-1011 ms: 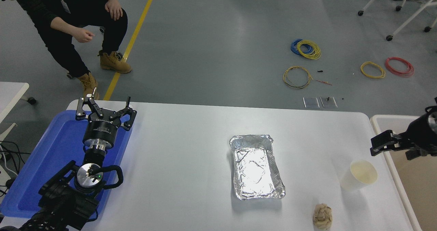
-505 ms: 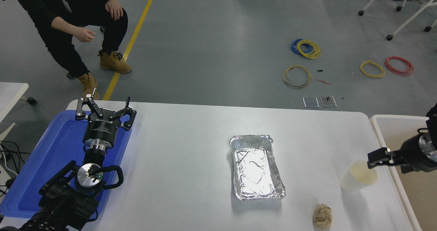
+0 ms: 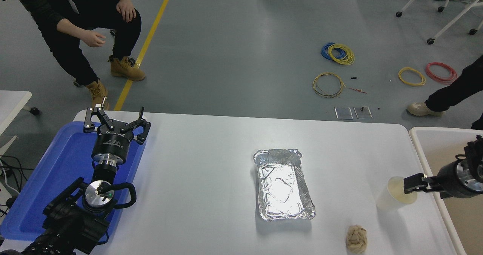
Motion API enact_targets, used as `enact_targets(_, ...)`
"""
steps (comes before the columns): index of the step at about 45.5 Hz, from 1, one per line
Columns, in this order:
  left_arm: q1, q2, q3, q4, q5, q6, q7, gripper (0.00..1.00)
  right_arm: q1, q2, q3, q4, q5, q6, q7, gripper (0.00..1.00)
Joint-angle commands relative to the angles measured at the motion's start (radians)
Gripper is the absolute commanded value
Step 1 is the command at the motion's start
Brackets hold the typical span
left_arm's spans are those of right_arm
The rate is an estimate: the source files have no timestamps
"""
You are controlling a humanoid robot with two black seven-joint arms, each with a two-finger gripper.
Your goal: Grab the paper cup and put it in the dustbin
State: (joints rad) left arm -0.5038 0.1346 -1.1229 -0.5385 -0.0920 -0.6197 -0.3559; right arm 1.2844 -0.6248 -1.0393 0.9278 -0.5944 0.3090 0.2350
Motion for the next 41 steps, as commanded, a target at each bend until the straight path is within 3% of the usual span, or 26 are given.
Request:
enact_targets(1,-0.001,0.000,0.000,0.000,0.000,0.000,0.000,1.00,-0.050,0.028,0.007,-0.035,0.004,-0.039,0.003,0.90)
enact_targets(6,-0.001,0.000,0.000,0.000,0.000,0.000,0.000,1.00,-0.059,0.030,0.007,-0.037,0.011,-0.047,0.001,0.87)
enact_targets(17,-0.001,0.000,0.000,0.000,0.000,0.000,0.000,1.00,-0.077,0.030,0.002,-0.038,-0.001,-0.059,0.001,0.36)
enact_targets(28,0.001,-0.001,0.000,0.000,0.000,0.000,0.000,1.00,-0.076,0.030,-0.002,-0.046,0.002,-0.073,0.001,0.05)
enact_targets(31,-0.001,-0.001,0.000,0.000,0.000,0.000,0.000,1.00,-0.074,0.030,0.001,-0.044,0.002,-0.073,0.001,0.00)
enact_targets(41,-0.001,-0.001,0.000,0.000,0.000,0.000,0.000,1.00,-0.056,0.033,0.004,-0.038,0.004,-0.073,0.003,0.00)
